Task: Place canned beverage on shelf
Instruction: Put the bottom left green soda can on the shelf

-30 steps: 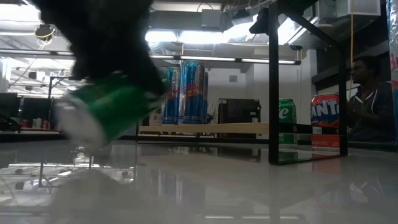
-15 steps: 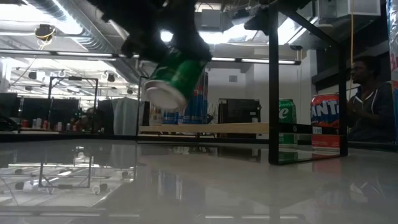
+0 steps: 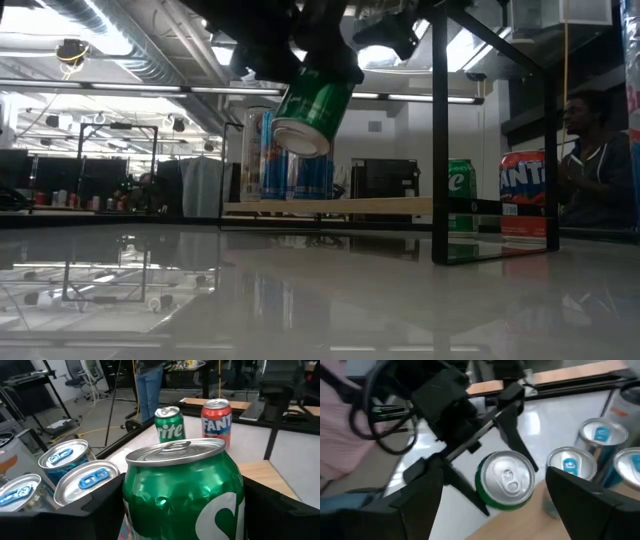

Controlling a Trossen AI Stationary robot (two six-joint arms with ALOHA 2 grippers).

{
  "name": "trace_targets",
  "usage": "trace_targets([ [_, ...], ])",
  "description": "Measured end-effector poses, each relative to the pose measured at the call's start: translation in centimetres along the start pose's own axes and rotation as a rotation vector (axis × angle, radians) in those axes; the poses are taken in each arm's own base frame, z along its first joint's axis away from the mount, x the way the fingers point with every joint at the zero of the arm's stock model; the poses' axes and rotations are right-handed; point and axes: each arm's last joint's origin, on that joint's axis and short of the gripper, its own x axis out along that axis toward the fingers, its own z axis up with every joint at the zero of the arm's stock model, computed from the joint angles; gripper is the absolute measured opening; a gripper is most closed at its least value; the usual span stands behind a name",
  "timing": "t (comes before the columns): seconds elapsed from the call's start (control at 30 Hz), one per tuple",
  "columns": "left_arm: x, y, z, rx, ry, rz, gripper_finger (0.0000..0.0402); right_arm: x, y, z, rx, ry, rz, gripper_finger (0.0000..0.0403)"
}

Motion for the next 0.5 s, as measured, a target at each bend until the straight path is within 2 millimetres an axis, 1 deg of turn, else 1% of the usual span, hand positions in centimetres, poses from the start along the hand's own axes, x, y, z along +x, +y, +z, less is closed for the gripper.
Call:
trace_targets([
  [0.17, 0.1, 0.0, 0.0, 0.005, 0.004, -0.016, 0.0298, 1.4, 0.8, -0.4, -0.022, 0.007, -0.134, 0.0342],
  [0.33, 0.0, 0.0, 0.0, 0.006, 0.005, -0.019, 0.0298, 2.6, 1.3, -1.1, -0.021, 0.043, -0.120, 0.0342],
  [0.5, 0.0, 0.0, 0.0, 0.006, 0.005, -0.019, 0.0298, 3.5, 1.6, -1.5, 0.017, 0.058, -0.107, 0.0342],
])
